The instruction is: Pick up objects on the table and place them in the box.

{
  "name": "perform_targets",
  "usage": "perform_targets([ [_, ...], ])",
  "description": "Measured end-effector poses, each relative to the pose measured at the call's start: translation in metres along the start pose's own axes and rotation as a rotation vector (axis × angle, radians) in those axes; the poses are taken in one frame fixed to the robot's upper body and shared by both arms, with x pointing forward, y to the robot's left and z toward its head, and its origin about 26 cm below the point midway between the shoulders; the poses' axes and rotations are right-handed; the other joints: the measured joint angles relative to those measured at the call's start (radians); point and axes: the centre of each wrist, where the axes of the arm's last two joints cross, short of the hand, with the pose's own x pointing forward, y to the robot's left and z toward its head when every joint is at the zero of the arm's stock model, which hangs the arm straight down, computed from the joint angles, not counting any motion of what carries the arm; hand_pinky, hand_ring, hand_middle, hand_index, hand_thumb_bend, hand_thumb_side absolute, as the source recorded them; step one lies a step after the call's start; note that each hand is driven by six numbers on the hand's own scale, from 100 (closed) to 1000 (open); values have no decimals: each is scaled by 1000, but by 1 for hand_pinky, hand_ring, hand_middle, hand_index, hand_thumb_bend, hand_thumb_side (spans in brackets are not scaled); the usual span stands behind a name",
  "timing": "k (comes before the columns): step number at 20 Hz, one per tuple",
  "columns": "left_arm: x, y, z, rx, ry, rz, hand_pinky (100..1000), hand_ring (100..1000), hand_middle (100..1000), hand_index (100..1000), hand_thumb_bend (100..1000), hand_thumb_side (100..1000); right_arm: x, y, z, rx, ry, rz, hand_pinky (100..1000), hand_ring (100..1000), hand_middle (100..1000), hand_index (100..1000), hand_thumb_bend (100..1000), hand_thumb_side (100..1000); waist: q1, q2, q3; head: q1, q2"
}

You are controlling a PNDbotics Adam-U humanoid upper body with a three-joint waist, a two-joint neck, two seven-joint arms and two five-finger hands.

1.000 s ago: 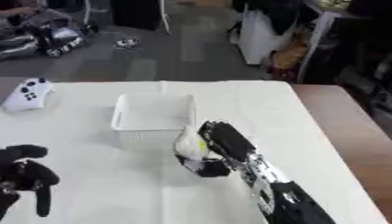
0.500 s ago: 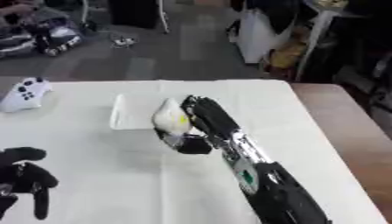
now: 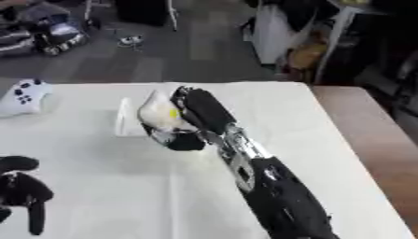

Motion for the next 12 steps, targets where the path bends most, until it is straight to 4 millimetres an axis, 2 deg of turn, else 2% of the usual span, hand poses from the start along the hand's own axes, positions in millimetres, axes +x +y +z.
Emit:
perform_targets([
  [6, 0, 1, -11, -9, -39, 14, 404, 739, 870, 923, 476, 935, -10, -5, -8, -14, 35, 74, 100, 100, 100, 346, 272, 766, 0, 26, 21, -15, -32],
  [12, 2, 3, -24, -21, -85, 22, 403, 739, 870, 923, 482, 935, -28, -19, -16, -59, 110, 185, 100, 100, 100, 346, 230, 770, 0, 68, 52, -15, -76],
])
